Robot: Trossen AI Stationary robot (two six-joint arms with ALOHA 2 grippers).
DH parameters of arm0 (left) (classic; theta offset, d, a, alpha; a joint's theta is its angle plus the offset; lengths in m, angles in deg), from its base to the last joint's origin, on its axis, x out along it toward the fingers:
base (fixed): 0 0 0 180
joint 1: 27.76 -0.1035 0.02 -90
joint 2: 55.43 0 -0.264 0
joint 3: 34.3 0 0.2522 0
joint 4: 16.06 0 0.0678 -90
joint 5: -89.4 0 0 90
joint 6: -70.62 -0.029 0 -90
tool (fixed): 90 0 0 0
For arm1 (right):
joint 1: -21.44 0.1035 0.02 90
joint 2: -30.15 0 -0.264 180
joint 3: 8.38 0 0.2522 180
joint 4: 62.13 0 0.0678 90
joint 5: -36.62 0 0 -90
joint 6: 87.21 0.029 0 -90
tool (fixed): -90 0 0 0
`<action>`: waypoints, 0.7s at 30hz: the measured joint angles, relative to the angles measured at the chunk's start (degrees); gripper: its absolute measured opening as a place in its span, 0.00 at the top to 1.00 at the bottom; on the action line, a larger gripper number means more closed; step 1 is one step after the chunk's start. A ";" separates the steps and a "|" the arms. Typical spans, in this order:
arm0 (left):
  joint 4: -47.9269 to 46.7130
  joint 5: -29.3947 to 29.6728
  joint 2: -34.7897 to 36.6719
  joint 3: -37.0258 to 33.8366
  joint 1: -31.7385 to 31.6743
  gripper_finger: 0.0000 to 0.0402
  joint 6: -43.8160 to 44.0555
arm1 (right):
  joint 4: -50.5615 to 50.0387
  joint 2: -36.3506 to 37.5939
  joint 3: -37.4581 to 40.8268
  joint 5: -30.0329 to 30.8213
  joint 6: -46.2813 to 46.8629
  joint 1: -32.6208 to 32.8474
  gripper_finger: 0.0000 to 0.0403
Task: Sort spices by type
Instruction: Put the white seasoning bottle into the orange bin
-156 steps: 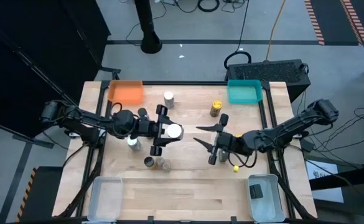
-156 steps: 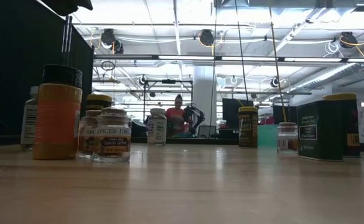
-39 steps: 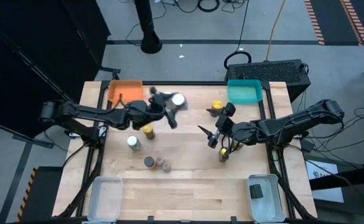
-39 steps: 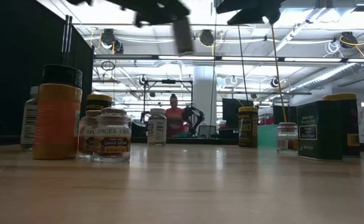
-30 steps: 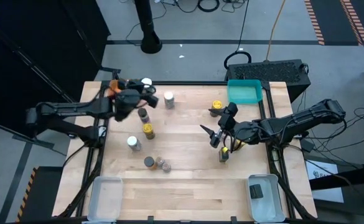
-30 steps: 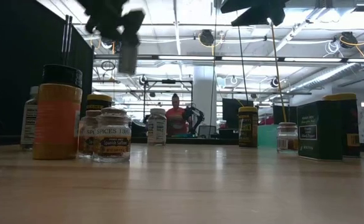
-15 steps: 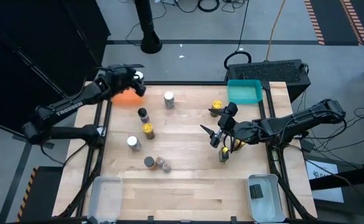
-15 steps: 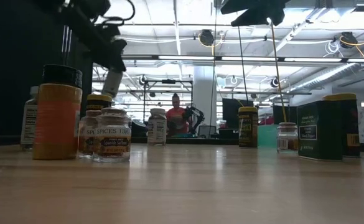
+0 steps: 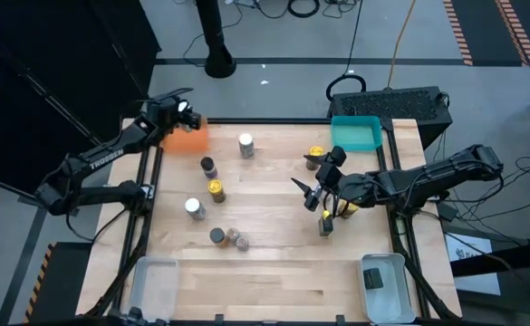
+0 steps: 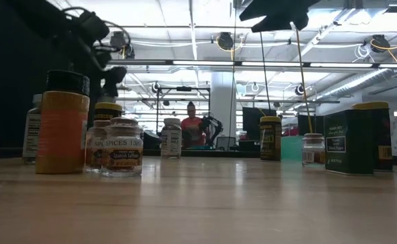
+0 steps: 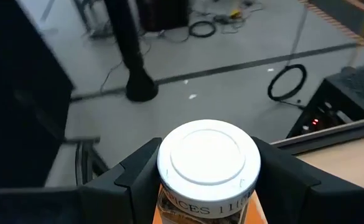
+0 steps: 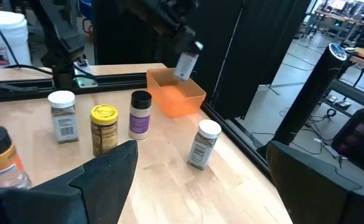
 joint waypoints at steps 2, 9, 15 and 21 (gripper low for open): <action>2.72 0.44 -0.02 -2.86 0.16 0.47 3.49 | 0.03 -0.44 0.00 0.05 0.06 -0.19 0.16; 12.60 6.01 -0.02 -8.52 2.90 0.47 7.38 | 0.14 -1.87 0.02 -0.02 -0.23 -0.94 0.16; 13.48 12.91 -0.12 -10.52 6.55 0.47 8.23 | 0.12 -1.94 0.02 -0.04 -0.44 -1.83 0.16; 14.80 18.02 -0.92 -10.78 10.02 0.47 10.99 | 0.10 -1.96 0.02 -0.08 -0.88 -1.83 0.16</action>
